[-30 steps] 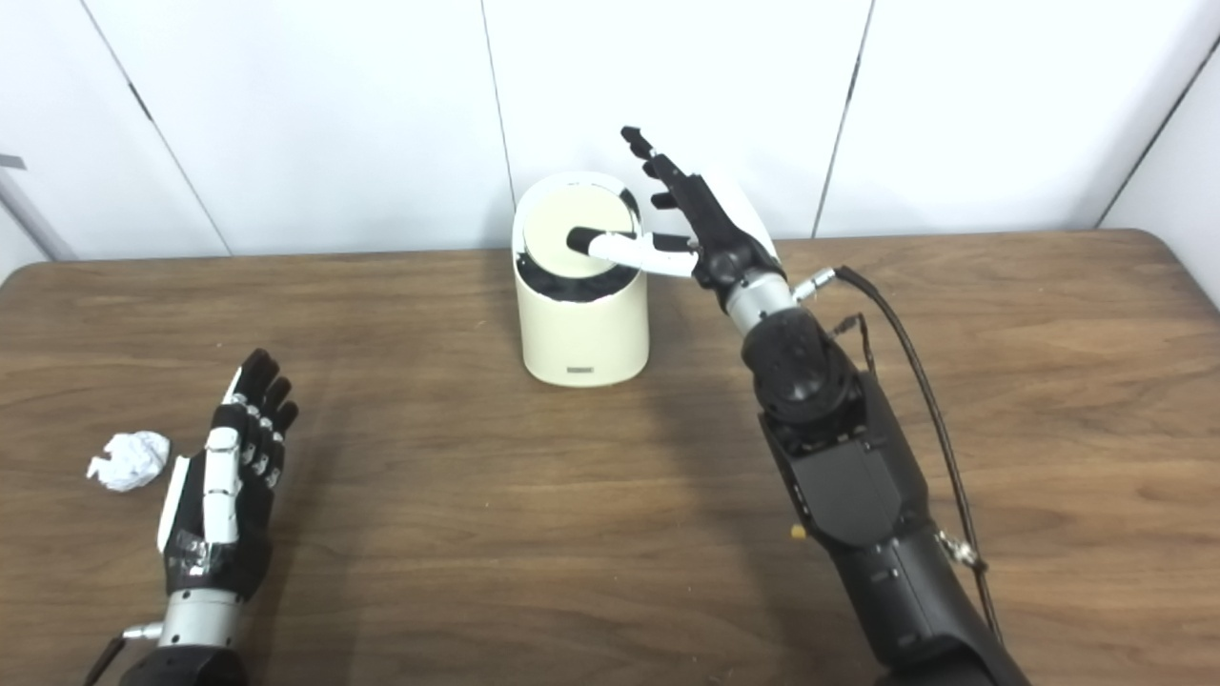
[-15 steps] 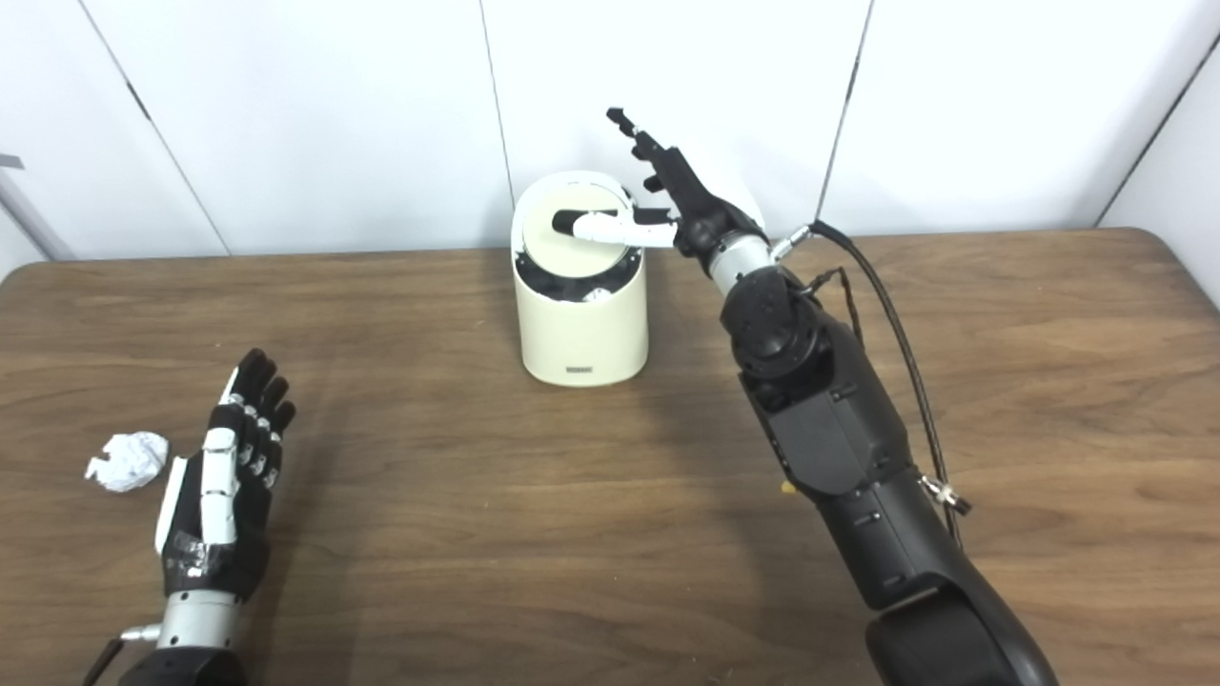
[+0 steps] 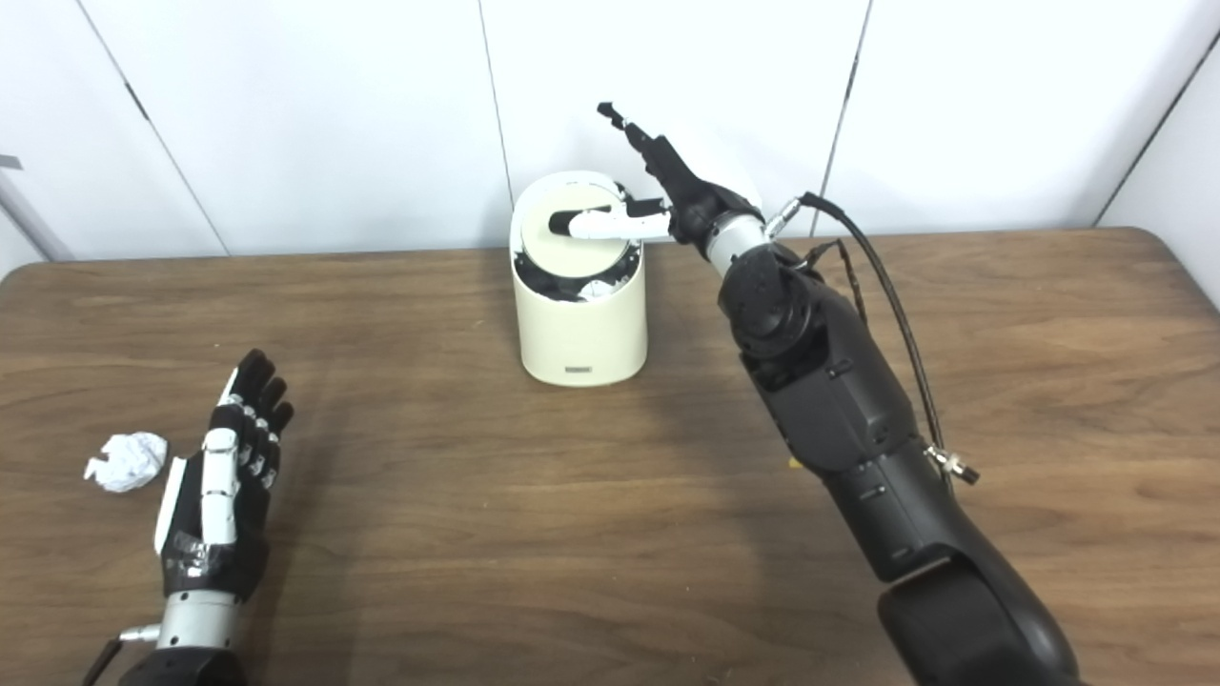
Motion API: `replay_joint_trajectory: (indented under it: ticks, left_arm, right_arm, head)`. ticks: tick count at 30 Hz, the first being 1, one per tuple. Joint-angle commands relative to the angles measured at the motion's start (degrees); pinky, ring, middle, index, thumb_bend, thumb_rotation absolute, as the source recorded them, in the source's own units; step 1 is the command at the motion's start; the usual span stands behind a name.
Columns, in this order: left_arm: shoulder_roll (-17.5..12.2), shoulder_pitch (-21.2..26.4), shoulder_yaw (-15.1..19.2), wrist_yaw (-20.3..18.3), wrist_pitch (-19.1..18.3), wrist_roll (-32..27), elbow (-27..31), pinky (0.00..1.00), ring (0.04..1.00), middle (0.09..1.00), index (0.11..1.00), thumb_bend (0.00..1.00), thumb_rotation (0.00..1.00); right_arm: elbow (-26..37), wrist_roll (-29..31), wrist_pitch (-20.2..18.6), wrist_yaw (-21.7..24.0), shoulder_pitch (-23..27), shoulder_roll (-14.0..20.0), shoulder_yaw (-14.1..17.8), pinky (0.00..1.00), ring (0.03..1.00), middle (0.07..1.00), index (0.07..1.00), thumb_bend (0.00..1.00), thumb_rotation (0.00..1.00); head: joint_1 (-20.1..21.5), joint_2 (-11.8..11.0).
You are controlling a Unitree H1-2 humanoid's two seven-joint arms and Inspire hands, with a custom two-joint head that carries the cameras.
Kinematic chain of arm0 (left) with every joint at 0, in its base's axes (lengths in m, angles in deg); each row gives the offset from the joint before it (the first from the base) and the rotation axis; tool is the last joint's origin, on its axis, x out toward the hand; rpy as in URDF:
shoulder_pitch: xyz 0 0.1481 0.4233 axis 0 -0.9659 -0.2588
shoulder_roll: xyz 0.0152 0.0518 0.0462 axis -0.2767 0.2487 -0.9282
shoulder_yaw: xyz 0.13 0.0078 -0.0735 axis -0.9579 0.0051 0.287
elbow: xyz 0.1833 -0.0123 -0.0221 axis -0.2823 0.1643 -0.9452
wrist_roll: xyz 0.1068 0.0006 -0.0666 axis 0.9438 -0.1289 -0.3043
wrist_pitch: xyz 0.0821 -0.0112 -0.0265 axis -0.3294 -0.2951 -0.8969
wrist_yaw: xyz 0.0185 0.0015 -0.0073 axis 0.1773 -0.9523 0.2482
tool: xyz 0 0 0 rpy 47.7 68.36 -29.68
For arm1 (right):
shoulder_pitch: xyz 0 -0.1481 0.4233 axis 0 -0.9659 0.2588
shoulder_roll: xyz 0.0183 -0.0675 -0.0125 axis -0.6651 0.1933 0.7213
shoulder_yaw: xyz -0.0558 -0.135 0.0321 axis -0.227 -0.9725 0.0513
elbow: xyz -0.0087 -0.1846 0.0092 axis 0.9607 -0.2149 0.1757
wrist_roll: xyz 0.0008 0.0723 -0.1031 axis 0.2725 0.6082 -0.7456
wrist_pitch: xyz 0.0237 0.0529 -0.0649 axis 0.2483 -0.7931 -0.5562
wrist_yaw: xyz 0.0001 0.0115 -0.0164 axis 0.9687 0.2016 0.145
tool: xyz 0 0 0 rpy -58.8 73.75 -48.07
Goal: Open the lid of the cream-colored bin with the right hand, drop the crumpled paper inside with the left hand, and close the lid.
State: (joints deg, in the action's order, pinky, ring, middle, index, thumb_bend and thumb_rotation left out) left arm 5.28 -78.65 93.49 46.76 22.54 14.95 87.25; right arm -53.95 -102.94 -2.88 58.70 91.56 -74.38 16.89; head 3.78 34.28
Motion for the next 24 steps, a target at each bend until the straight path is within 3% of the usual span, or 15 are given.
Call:
replay_joint_trajectory:
  ticks: [1, 11, 24]
  left_arm:
    - [1.0, -1.46, -0.38, -0.11, 1.03, -0.3, -4.27, 1.0, 1.0, 1.0, 0.992, 0.4, 0.92]
    - [1.83, -1.2, -0.07, 0.25, 0.69, -0.48, -4.46, 1.0, 1.0, 1.0, 0.992, 0.4, 0.91]
    - [2.12, -1.38, -0.29, 0.09, 1.4, -0.13, -4.03, 1.0, 1.0, 0.994, 0.986, 0.4, 0.9]
  right_arm:
    - [1.2, -0.88, -0.45, 1.02, 4.19, 0.9, -0.04, 0.82, 0.925, 0.948, 0.952, 0.81, 0.58]
    - [2.3, -2.89, -4.24, 8.21, 5.86, 3.32, -2.77, 0.8, 0.929, 0.947, 0.929, 0.82, 0.47]
    - [0.99, -3.28, -3.05, 6.99, 6.31, 2.01, -2.53, 0.82, 0.929, 0.943, 0.919, 0.78, 0.45]
  head:
    - [0.02, 0.01]
    - [0.39, 0.11]
    - [0.37, 0.26]
